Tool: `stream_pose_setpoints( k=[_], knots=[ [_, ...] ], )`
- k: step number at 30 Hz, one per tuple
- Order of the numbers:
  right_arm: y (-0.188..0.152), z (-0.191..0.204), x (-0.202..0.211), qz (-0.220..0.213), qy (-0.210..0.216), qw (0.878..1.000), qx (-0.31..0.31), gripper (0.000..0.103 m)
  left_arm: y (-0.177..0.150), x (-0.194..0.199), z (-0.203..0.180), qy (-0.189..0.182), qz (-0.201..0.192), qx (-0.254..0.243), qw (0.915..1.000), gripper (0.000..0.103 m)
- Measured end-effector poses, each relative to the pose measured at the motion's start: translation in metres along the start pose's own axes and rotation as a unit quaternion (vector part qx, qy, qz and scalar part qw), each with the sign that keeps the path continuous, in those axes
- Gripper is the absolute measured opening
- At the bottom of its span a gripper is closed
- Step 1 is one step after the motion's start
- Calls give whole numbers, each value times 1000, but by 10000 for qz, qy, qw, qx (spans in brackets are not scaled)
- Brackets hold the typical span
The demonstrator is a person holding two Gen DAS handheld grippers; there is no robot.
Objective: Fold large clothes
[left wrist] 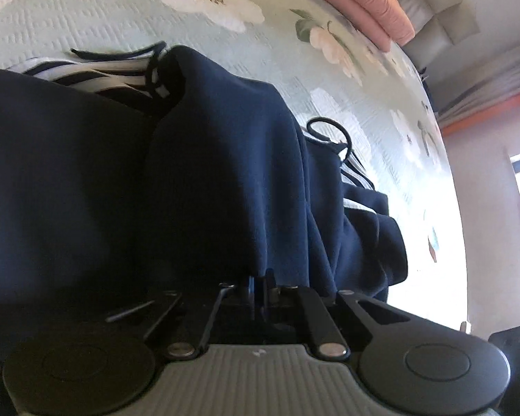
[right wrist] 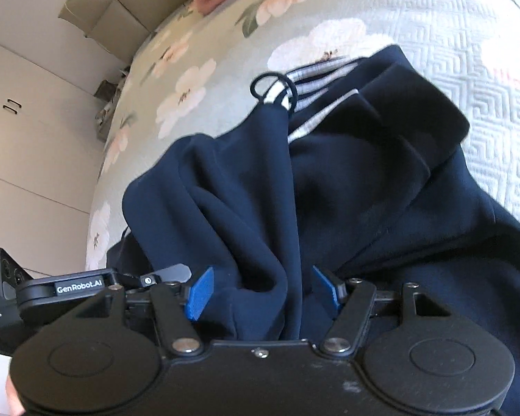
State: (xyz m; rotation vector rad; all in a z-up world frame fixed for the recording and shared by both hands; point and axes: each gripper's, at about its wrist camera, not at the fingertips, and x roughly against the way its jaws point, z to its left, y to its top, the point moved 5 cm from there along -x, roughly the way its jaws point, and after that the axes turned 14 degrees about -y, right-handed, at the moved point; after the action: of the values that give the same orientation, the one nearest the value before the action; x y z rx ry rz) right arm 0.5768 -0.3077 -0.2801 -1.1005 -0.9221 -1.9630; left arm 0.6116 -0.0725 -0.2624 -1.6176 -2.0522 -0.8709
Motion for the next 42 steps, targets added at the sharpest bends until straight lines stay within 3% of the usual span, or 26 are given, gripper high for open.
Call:
stream_pose_setpoints(
  k=[5, 7, 13, 17, 21, 23, 24, 25, 27, 29, 31, 32, 34, 38, 42],
  knots=[
    [-5, 0, -6, 492, 299, 9977, -365, 79, -13, 52, -8, -97, -468, -412, 9980, 5],
    [-11, 7, -10, 780, 578, 9937, -568, 79, -19, 68, -2, -42, -567, -355, 9978, 5],
    [-23, 25, -25, 1113, 743, 9871, -877, 80, -27, 92, 18, -284, -778, -4, 9966, 3],
    [-21, 6, -14, 955, 764, 9825, -1405, 80, -28, 98, 26, -249, -789, 88, 9965, 3],
    [-21, -4, -16, 1020, 736, 9774, -1697, 80, -27, 101, 28, -518, -776, 172, 9955, 3],
    [-18, 0, -24, 1043, 685, 9777, -1687, 80, -22, 101, 20, -637, -844, 112, 9943, 13],
    [-18, 4, -29, 1106, 649, 9784, -1621, 80, -18, 99, 18, -675, -856, 127, 9940, 32],
    [-19, 9, -36, 1226, 644, 9779, -1568, 80, -15, 95, 16, -713, -813, 154, 9940, 61],
    [-26, 16, -39, 1309, 770, 9771, -1488, 76, -9, 82, 13, -760, -777, 181, 9939, 89],
    [-31, 27, -32, 1229, 809, 9820, -1188, 72, -4, 63, 16, -612, -622, 258, 9959, 79],
    [-33, 28, -18, 1040, 753, 9869, -979, 72, -2, 40, 21, -496, -326, 365, 9976, 23],
    [-33, 26, -12, 960, 718, 9884, -936, 72, -3, 29, 25, -313, -147, 391, 9986, 7],
    [-31, 14, 1, 802, 622, 9897, -1013, 72, -5, 22, 27, -175, -54, 329, 9993, 5],
    [-30, -10, 14, 684, 527, 9875, -1322, 74, -3, 63, 30, -462, -625, 321, 9965, 5],
    [-41, -14, 6, 842, 456, 9866, -1324, 74, -5, 101, 64, -360, -914, 692, 9928, 5]
  ],
)
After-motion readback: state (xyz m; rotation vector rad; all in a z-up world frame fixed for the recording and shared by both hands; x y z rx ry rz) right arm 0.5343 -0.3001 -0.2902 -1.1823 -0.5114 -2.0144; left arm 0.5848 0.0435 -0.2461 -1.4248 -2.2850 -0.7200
